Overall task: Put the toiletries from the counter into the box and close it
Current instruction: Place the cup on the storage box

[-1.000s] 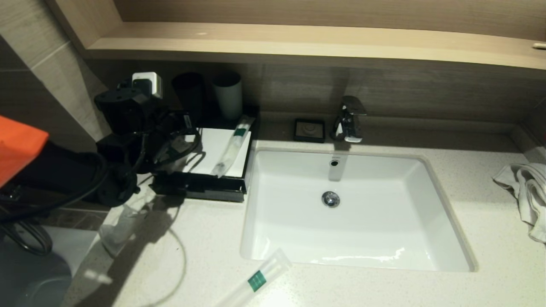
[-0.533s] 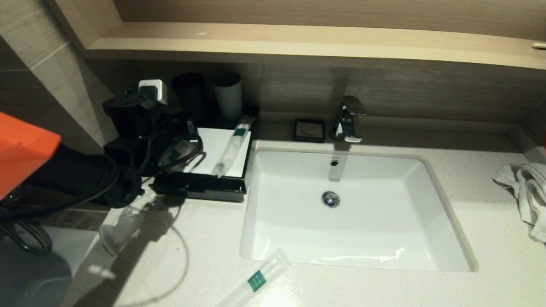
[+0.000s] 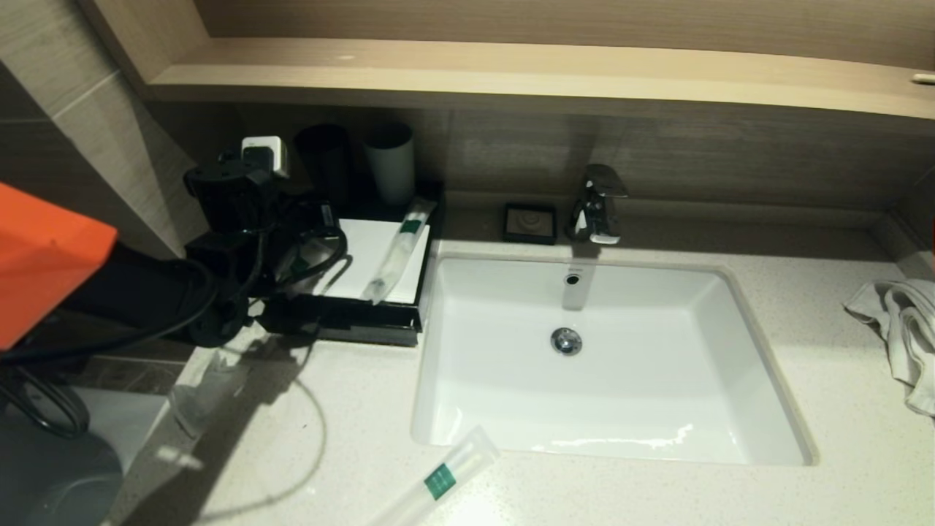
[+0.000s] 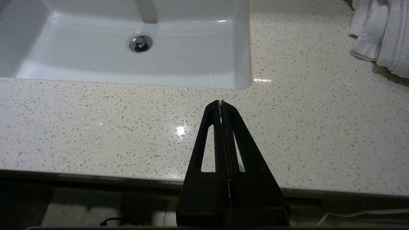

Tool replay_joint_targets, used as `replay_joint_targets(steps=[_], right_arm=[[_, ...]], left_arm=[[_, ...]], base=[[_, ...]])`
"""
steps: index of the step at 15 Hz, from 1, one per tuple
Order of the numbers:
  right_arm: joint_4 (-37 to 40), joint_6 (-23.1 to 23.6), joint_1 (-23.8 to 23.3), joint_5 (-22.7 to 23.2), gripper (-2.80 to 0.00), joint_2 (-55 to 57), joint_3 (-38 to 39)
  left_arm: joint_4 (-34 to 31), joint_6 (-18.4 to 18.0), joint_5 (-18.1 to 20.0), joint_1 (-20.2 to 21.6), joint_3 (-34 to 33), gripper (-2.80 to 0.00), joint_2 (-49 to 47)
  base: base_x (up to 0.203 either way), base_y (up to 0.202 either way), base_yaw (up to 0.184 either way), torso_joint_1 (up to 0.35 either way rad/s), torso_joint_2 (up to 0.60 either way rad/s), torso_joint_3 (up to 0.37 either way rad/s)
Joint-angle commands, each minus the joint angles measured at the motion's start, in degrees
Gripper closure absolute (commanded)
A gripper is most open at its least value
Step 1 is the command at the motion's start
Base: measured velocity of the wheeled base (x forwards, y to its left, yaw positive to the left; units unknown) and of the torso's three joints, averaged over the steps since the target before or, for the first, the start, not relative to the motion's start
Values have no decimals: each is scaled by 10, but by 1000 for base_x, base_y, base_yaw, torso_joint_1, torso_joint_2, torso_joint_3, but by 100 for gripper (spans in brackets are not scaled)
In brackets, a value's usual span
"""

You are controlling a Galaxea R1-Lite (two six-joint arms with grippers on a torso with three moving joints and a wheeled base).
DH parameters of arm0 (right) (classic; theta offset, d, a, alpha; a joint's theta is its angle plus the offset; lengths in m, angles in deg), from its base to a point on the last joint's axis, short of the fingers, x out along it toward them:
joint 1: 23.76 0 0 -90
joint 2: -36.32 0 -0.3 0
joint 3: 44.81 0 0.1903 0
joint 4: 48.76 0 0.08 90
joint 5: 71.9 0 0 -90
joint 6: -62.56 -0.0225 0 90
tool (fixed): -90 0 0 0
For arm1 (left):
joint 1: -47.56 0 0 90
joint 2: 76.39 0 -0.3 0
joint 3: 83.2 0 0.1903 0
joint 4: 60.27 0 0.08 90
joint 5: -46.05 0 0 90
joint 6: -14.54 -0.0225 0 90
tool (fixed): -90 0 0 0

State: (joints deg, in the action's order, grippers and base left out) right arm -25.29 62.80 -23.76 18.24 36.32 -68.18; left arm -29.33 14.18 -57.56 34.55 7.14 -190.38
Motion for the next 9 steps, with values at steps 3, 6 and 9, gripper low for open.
replay_joint_targets(steps=[3, 6, 9], right_arm=[[0, 0, 0, 0, 0, 0, 0], [0, 0, -1, 0, 0, 0, 0], [0, 0, 0, 0, 0, 0, 0]], left_arm=[[2, 0, -1, 5, 23, 0, -22], [-2, -1, -1, 5, 36, 0, -26], [-13, -1, -1, 5, 52, 0, -32]], base=[[0, 0, 0, 0, 0, 0], [0, 0, 0, 0, 0, 0], [0, 0, 0, 0, 0, 0]])
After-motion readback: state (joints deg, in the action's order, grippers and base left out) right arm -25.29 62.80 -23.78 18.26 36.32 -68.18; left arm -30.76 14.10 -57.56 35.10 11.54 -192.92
